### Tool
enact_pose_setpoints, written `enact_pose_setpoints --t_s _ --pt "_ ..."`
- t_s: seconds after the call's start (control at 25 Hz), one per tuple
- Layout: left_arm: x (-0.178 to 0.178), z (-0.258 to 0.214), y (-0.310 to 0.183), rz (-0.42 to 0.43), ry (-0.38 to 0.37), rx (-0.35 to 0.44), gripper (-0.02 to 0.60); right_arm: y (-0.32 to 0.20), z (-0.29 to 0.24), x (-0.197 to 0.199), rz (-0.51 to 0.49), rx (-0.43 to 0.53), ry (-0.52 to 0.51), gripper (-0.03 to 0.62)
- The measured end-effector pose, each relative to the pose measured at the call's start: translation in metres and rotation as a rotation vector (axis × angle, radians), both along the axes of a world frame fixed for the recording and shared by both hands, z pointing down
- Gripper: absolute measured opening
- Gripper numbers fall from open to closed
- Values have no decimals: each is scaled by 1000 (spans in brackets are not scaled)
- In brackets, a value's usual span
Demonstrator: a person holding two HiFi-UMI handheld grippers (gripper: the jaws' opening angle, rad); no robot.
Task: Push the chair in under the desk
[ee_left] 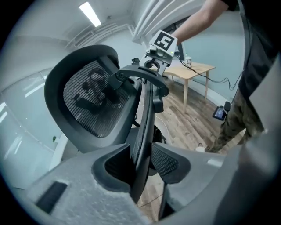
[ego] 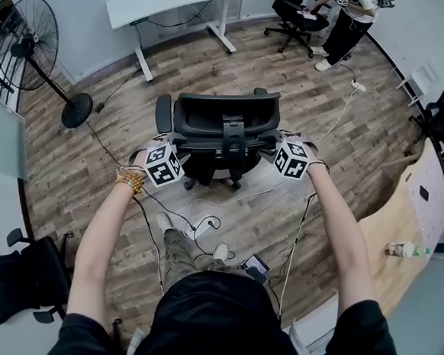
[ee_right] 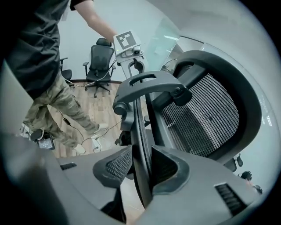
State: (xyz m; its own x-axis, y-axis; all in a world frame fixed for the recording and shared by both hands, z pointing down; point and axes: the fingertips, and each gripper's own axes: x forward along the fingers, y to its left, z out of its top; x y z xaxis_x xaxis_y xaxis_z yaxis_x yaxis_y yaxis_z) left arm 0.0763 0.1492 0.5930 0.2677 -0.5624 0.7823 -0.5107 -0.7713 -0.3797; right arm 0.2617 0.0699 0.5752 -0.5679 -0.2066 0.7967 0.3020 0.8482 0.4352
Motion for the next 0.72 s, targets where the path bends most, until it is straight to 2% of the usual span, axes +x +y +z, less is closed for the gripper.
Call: enact_pose_setpoints --t_s 0.08,0.16,0.32,0.44,0.64,0.72 --pt "0 0 1 6 0 -44 158 0 -1 0 18 -10 10 137" --pt "-2 -2 0 25 0 -57 155 0 -2 -2 32 -20 25 137" --pt "-9 -1 3 53 -3 -39 158 8 0 -7 57 -50 37 130" --pt "-15 -1 -1 71 -17 -21 163 11 1 -10 81 -26 25 133" --pt "-21 8 -4 37 -58 -136 172 18 3 -12 75 -16 3 135" --pt "-26 10 -4 55 -116 -132 170 20 1 -14 68 -5 -13 135"
